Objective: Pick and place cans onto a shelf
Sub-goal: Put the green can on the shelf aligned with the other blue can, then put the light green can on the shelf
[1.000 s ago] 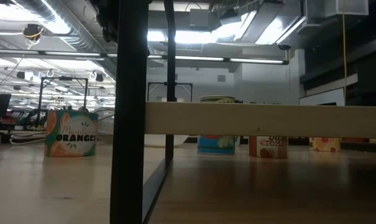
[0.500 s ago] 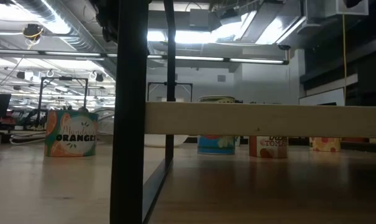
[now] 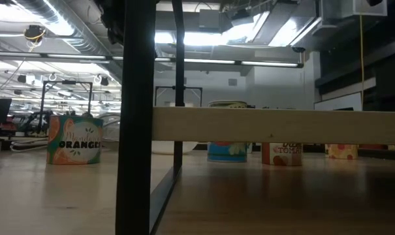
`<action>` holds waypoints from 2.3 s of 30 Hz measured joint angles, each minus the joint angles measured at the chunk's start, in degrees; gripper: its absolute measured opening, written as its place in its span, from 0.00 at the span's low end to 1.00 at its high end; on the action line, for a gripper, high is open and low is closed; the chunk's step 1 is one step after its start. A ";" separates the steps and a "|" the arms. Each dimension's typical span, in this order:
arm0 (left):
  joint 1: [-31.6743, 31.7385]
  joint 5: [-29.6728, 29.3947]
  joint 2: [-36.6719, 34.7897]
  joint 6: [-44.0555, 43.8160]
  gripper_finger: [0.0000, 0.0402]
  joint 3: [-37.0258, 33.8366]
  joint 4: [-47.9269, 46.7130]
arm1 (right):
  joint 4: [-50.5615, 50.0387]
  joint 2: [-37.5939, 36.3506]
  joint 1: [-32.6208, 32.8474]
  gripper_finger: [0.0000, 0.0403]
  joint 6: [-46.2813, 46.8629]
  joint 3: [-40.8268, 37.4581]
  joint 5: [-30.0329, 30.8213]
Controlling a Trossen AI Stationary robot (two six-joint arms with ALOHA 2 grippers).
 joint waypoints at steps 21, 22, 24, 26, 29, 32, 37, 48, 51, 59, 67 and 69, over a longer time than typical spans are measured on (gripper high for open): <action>0.00 0.01 0.00 0.02 0.19 0.00 -0.02 | 0.14 0.00 0.02 0.06 -0.03 0.02 -0.09; 0.00 0.01 0.00 0.02 0.19 0.00 -0.01 | 0.22 0.00 0.02 0.07 -0.04 0.02 -0.10; 0.00 0.01 0.00 0.02 0.19 0.00 -0.01 | 0.24 0.00 0.02 0.09 -0.05 0.02 -0.09; 0.00 0.01 0.00 0.02 0.19 0.00 0.00 | 0.24 0.00 0.02 0.12 -0.11 0.02 -0.09; 0.00 0.01 0.00 0.02 0.19 0.00 0.00 | 0.24 0.00 0.01 0.15 -0.07 0.02 -0.09; -0.02 0.01 0.00 0.02 0.19 0.00 0.00 | 0.24 -0.01 0.02 0.16 -0.08 0.02 -0.09; -0.01 0.01 0.00 0.02 0.19 0.00 -0.01 | 0.24 -0.02 0.02 0.16 -0.07 0.02 -0.09; -0.02 0.01 0.00 0.02 0.19 0.00 -0.01 | -0.01 -0.02 0.02 0.16 -0.29 0.36 -1.35; -0.02 0.01 0.00 0.00 0.19 0.00 0.00 | -0.45 -0.02 0.02 0.16 -0.34 1.85 -2.35; -0.02 0.01 0.00 0.01 0.19 0.00 0.00 | -3.15 -0.04 0.02 0.16 -4.08 7.24 -2.31; -0.02 0.01 0.00 -0.02 0.19 0.00 0.02 | -3.10 -0.07 -1.09 0.16 -14.06 8.98 5.44; -0.02 0.01 0.00 0.00 0.19 0.00 0.02 | -2.88 -0.07 -2.01 0.16 -18.00 8.98 7.86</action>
